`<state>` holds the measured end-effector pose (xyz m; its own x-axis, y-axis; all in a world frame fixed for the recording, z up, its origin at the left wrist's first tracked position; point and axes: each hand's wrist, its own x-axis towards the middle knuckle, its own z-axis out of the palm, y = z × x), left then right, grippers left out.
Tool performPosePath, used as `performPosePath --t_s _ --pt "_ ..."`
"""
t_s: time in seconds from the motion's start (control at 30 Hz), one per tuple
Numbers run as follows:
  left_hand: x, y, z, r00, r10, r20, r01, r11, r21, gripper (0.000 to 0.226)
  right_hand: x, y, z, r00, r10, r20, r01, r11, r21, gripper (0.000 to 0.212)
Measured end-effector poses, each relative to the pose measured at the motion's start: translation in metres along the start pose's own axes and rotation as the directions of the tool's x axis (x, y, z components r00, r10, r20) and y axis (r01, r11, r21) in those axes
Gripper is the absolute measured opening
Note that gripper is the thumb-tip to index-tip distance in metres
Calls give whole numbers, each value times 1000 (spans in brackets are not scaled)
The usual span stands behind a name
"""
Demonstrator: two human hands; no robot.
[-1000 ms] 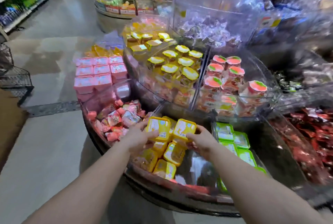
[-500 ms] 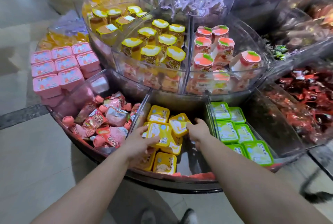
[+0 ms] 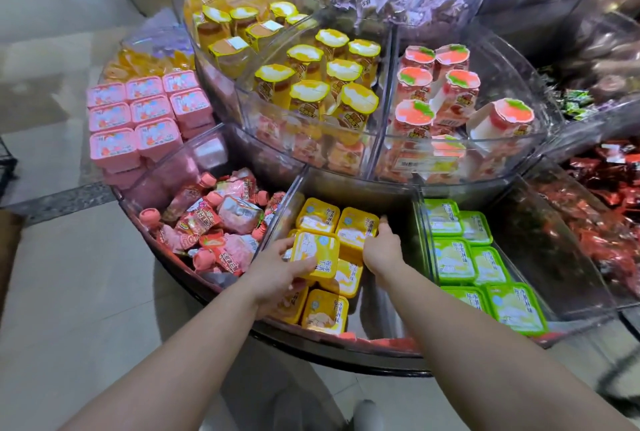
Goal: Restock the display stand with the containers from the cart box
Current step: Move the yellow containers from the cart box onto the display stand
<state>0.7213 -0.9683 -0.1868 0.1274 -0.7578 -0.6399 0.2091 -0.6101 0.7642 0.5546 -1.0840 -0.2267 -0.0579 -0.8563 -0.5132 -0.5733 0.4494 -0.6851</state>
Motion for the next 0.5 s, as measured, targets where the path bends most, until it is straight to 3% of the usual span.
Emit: performPosePath --t_s 0.33,0.43,0.5 --pt "-2 2 4 999 -42 -32 42 999 -19 53 5 1 -4 997 18 71 -21 999 40 55" --pt "-1 3 11 998 -33 -51 32 999 -28 52 -14 -2 -8 998 -4 -58 3 1000 -18 57" --pt "2 4 17 997 -14 -75 8 997 -72 55 -31 -4 -10 984 -82 -160 80 997 -19 47"
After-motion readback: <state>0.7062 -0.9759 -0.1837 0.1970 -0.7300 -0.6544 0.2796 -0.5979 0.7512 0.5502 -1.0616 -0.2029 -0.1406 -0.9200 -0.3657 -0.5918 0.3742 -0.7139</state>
